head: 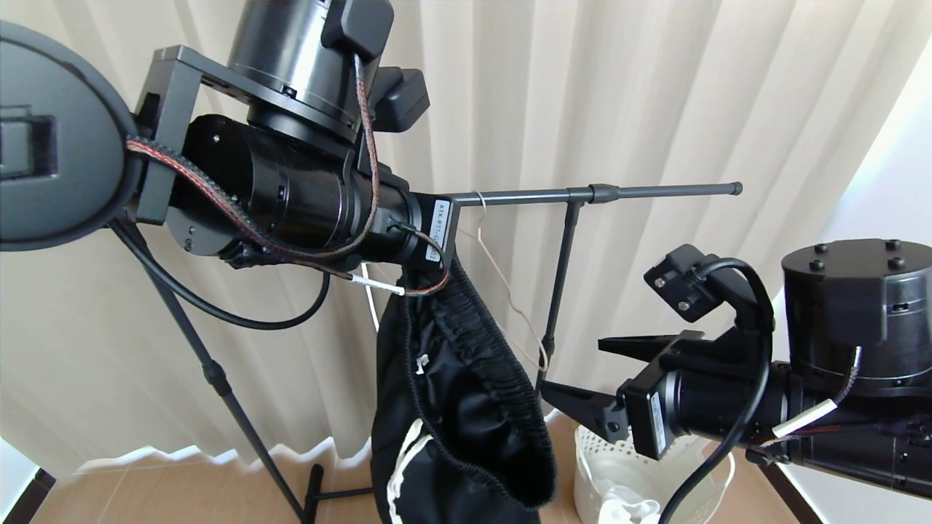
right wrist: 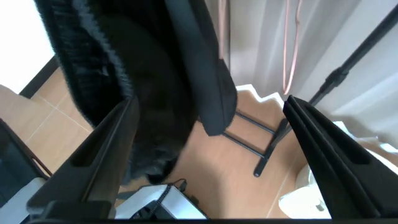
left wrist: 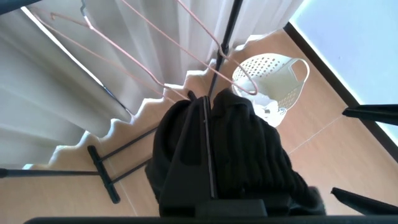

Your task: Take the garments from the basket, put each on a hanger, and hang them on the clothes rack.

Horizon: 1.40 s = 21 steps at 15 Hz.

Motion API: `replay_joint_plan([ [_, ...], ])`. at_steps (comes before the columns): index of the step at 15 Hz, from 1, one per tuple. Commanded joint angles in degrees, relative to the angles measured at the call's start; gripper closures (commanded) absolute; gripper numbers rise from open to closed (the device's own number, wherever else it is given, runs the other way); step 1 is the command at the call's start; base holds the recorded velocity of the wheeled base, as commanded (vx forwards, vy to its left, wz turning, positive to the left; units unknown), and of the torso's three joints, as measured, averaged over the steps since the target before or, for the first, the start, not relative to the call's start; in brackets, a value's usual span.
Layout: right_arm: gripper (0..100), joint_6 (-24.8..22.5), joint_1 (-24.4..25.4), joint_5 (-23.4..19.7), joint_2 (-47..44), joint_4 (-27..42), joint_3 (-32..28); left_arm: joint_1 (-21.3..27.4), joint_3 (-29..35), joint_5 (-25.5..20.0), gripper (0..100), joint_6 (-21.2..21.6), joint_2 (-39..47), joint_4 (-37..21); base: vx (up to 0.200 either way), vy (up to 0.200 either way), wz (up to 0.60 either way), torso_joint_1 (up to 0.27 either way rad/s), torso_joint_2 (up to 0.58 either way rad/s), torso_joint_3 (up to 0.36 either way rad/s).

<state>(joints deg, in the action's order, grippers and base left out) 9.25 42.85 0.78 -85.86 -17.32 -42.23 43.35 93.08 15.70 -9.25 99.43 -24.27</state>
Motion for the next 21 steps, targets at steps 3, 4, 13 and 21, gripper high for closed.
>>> replay_joint_plan([
  [3, 0, -0.02, 0.22, 0.01, -0.63, 0.01, 0.22, 0.86, 0.26, 0.03, 100, 0.02, -0.02, 0.01, 0.0, 0.0, 0.0, 0.0, 0.0, 0.0],
  [4, 0, -0.02, 0.48, 0.1, -0.89, 0.01, 0.22, 1.39, 0.35, 0.03, 100, 0.02, -0.02, 0.01, 0.0, 0.0, 0.0, 0.0, 0.0, 0.0],
  [13, 100, 0.15, 0.57, 0.45, -7.31, 0.01, -0.66, 3.41, 0.26, 0.12, 100, 0.46, -0.99, 0.01, 0.0, 0.0, 0.0, 0.0, 0.0, 0.0],
  [21, 100, -0.2, -5.67, 2.3, -3.61, 0.18, -3.04, 2.62, -3.34, 0.12, 100, 0.38, -1.78, -0.25, 0.0, 0.0, 0.0, 0.0, 0.0, 0.0],
])
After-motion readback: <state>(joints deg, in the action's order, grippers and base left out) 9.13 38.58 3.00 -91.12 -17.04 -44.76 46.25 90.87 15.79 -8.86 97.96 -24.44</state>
